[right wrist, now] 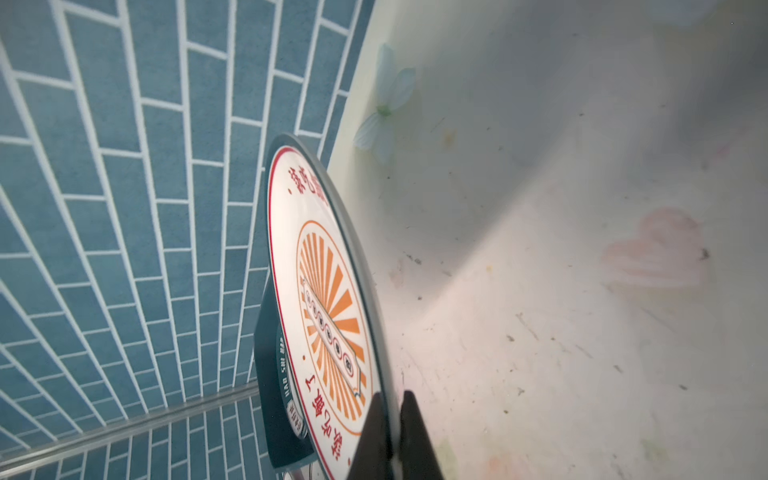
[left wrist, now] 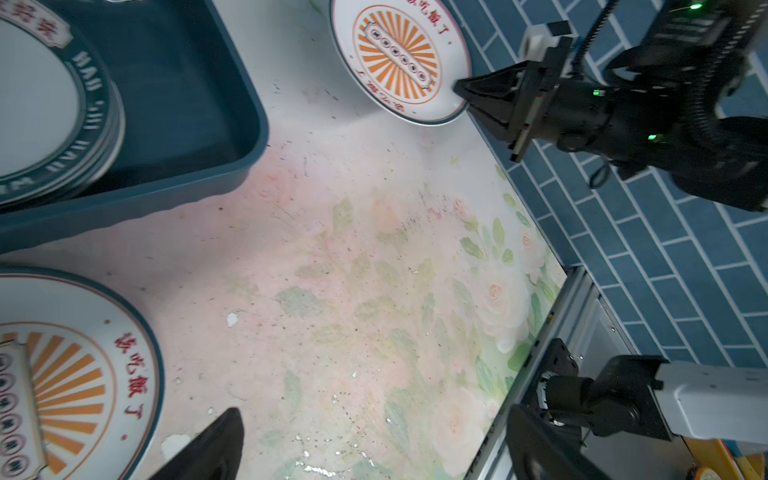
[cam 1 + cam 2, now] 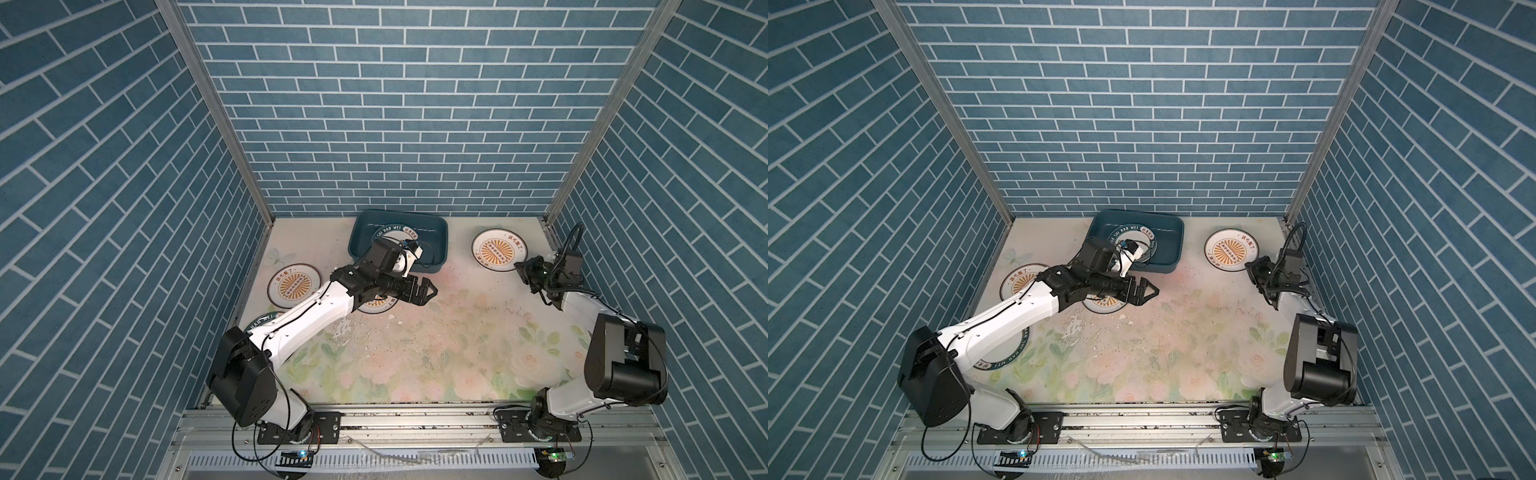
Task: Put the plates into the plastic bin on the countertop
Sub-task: 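Lift the sunburst plate with the right gripper and carry it to the bin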
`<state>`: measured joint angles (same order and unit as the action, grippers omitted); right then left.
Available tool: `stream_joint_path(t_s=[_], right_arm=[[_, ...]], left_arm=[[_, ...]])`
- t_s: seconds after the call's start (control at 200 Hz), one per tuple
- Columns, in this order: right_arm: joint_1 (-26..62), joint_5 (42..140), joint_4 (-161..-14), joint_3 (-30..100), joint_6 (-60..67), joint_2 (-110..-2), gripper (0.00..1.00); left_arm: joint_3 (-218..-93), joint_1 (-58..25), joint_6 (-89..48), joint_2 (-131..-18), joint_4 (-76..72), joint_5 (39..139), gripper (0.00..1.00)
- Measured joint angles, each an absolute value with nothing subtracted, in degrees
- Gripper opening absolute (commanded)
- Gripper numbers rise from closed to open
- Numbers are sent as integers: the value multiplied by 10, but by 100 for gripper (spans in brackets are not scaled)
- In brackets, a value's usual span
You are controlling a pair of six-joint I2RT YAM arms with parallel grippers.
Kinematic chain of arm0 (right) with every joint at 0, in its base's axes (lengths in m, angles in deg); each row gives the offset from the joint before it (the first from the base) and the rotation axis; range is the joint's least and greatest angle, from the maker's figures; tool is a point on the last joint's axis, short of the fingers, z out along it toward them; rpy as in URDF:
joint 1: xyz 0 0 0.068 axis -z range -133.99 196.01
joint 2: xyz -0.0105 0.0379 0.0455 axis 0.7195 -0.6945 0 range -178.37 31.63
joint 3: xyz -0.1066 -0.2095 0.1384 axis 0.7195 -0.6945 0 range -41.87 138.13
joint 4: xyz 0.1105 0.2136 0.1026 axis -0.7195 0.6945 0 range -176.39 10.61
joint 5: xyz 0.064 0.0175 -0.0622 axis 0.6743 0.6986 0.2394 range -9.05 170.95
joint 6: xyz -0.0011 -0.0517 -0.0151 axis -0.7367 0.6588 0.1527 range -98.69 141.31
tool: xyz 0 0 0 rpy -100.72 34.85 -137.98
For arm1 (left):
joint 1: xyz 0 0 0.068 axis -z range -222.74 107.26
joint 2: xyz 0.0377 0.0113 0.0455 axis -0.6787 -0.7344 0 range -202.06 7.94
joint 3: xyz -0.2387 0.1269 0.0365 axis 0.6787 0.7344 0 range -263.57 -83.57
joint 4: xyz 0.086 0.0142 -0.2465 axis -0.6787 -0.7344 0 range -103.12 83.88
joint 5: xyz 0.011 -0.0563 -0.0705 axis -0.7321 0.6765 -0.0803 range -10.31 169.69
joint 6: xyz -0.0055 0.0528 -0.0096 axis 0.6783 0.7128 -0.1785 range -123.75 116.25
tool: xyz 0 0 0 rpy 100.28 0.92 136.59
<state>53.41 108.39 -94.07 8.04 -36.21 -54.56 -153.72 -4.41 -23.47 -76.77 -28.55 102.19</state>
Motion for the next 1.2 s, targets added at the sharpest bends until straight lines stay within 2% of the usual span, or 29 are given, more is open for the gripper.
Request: stream_joint_path(t_s=[0.135,0.29,0.45,0.56,0.995,1.2], right_arm=[[497,1091,-883,139,-321,-529,0],[454,1096,-827,193,-283,-531,0],[421,1115,-792,250,-253,-567,0],[405,1140,-770,291,-236,-605,0],[375,1205,-715,451,-193,-767,0],[363,1225,-692,542,-170,-848,0]], left_arm=[[-1537,-61,-233,-748,-297,975,100],[-1537,-65,-229,-710,-324,870,100],[-1537,-65,-229,-679,-340,778,100],[-1536,-71,-229,-664,-341,755,100],[-1517,-175,-242,-658,-302,849,100],[-1537,-216,-241,-699,-293,964,100]])
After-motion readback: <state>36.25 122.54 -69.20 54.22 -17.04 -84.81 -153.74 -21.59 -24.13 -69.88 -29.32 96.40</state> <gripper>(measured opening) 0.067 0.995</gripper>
